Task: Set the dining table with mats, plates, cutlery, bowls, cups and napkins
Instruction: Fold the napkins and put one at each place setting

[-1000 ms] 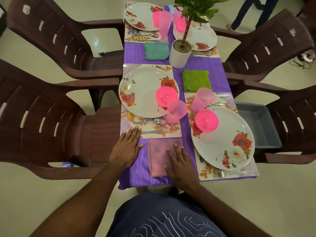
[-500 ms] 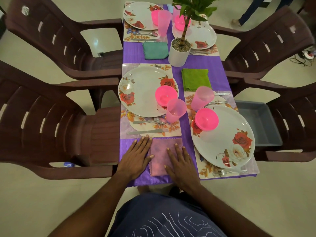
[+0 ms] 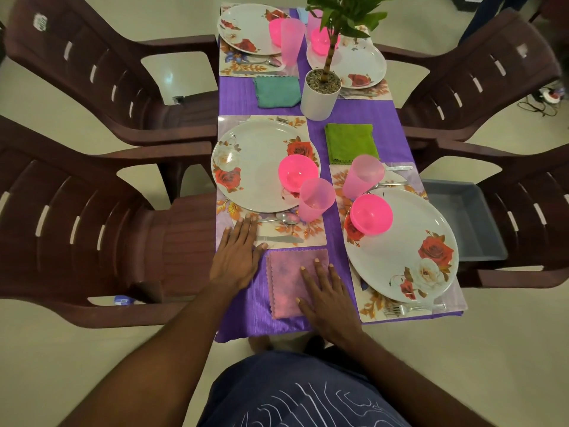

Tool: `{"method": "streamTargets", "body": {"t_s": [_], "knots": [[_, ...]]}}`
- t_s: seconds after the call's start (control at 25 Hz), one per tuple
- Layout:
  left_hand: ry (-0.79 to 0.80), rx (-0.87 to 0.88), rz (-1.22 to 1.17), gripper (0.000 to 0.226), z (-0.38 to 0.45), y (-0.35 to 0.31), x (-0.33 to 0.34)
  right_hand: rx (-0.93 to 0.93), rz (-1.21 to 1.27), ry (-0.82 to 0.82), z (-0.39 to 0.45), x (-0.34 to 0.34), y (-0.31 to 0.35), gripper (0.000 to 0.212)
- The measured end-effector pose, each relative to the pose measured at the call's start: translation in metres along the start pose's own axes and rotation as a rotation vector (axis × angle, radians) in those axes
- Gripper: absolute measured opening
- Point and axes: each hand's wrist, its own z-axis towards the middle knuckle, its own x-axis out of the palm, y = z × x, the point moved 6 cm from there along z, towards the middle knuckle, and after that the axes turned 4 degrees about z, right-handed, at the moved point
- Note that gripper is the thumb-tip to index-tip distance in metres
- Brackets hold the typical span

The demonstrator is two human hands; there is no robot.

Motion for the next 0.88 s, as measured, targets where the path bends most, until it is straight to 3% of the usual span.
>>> {"method": "streamTargets", "body": {"t_s": [0.44, 0.68, 0.88], "knots": [[-0.021, -0.054, -0.027, 0.079, 0.000, 0.006, 0.004, -0.004, 0.004, -0.008, -0.002, -0.002, 0.000, 0.073], [0.025, 0.076, 0.003, 0.069, -0.018, 0.002, 0.019, -0.005, -0.002, -0.005, -0.001, 0.000, 0.001, 0.073], [0.016, 0.066, 0.017, 0.070, -0.024, -0.001, 0.020, -0.001, -0.017, 0.005, -0.001, 0.000, 0.000, 0.073]]}}
